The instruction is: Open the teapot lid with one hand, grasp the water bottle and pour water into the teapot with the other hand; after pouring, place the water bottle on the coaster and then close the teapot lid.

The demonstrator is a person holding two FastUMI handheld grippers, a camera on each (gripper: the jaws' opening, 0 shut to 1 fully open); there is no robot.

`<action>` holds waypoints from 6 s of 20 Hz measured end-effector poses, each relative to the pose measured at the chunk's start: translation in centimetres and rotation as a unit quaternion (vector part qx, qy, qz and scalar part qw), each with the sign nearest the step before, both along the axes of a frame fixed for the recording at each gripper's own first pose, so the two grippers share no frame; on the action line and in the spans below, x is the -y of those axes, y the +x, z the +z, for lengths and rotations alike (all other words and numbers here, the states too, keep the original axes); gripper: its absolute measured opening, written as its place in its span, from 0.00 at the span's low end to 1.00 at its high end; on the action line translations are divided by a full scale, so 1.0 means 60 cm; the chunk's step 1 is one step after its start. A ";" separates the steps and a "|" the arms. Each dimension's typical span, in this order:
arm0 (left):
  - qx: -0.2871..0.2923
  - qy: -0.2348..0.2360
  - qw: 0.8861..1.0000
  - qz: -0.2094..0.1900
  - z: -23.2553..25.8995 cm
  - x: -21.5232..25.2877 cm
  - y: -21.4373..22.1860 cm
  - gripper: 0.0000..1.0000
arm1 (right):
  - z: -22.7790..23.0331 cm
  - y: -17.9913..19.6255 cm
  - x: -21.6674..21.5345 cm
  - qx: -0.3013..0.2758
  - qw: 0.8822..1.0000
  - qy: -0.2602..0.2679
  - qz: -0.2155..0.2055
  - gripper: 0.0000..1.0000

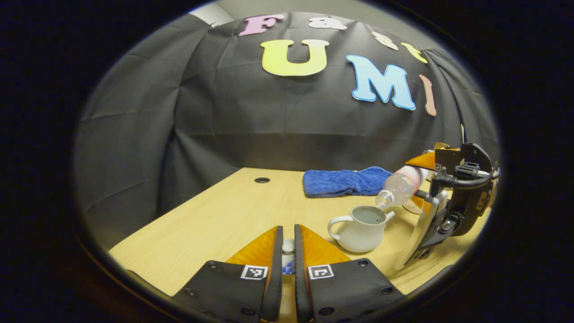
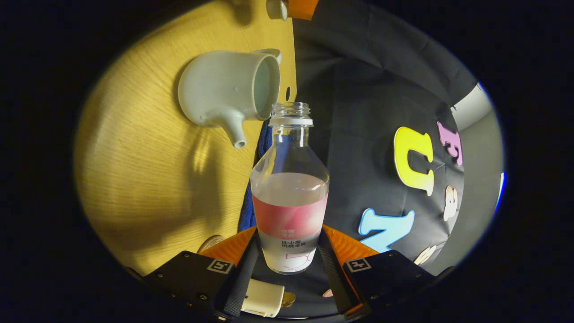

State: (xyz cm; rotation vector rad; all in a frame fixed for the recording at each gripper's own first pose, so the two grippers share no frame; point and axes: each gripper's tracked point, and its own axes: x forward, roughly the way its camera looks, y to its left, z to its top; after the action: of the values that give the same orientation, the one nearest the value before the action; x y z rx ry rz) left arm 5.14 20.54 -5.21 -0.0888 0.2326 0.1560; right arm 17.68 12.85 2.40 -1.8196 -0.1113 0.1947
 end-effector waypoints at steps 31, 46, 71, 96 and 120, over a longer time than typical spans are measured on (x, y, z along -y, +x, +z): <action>-0.005 0.010 1.000 0.000 -0.004 0.003 0.003 0.20 | 0.046 0.011 -0.031 0.069 0.993 -0.075 0.056 0.75; -0.005 0.013 1.000 -0.003 -0.004 0.005 0.003 0.19 | 0.080 0.009 -0.057 0.120 0.982 -0.118 0.087 0.75; -0.005 0.012 1.000 -0.002 -0.003 0.006 0.002 0.20 | 0.091 -0.002 -0.089 0.182 0.960 -0.171 0.127 0.75; -0.001 0.020 1.000 -0.004 0.017 0.016 0.016 0.20 | 0.006 0.042 0.148 -0.169 0.747 0.635 -0.100 0.76; 0.055 0.006 0.996 -0.067 0.112 0.138 0.124 0.19 | -0.091 0.068 0.161 -0.200 0.621 0.741 -0.163 0.78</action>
State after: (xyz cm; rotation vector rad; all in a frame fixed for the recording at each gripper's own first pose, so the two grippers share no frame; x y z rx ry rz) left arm 12.56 12.23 1.51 -0.0702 0.1275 0.0192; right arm 21.76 3.17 -3.04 -0.0590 0.3166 0.1505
